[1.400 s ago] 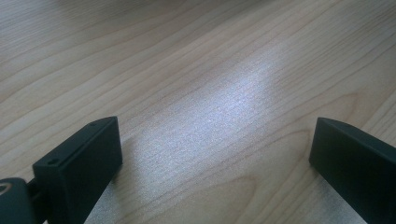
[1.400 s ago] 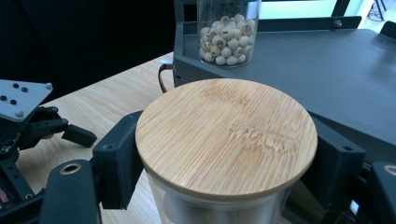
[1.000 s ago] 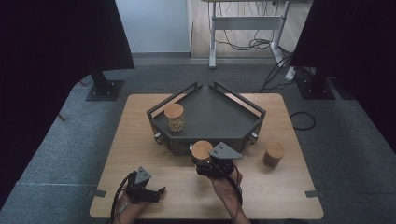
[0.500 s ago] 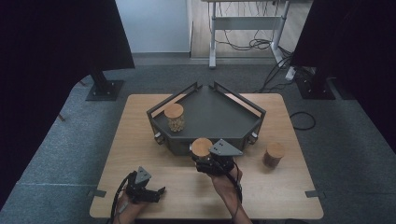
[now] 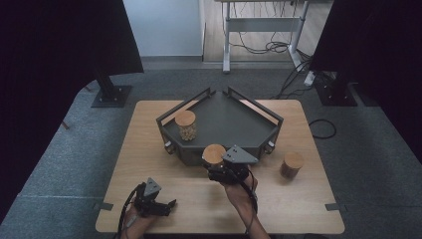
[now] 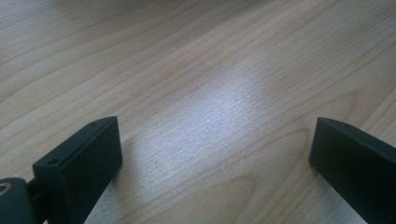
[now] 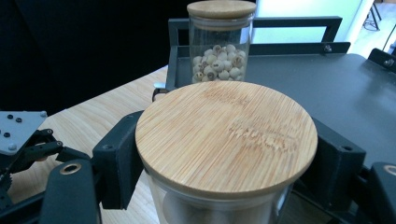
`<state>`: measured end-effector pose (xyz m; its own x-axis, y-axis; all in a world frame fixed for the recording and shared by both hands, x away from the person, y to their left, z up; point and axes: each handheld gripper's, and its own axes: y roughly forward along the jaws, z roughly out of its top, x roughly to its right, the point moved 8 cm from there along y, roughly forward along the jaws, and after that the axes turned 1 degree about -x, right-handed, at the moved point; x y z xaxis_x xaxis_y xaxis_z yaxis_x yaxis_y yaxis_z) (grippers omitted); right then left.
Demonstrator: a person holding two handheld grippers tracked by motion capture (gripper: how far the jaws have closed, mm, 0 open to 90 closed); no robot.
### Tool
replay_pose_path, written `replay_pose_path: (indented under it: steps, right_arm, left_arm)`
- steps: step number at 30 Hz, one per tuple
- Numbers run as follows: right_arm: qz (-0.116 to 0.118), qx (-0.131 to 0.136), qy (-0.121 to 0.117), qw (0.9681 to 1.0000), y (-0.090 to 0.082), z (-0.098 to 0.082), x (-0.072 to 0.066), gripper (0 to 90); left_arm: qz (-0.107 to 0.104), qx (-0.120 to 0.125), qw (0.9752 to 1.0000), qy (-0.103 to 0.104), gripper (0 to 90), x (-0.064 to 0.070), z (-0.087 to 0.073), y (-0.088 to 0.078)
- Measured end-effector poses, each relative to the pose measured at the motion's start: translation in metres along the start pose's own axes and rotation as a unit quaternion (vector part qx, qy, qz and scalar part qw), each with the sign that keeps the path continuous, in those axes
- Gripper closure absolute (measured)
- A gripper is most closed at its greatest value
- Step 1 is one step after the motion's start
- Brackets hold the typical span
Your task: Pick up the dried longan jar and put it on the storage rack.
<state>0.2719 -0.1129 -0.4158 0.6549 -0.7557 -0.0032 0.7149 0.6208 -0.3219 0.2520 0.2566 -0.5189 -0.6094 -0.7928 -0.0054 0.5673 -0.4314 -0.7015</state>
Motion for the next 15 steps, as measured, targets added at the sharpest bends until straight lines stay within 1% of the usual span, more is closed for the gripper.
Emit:
replay_pose_path:
  steps: [8,15]
  right_arm:
    - [-0.002,0.005,-0.005,1.0,0.001,0.009,0.001,24.1]
    - [-0.004,0.008,-0.006,0.9999,0.003,0.014,0.003,24.1]
  left_arm:
    - [0.0,0.0,1.0,0.0,2.3,0.0,0.0,0.0]
    - [0.0,-0.001,1.0,0.001,2.3,0.0,0.0,0.0]
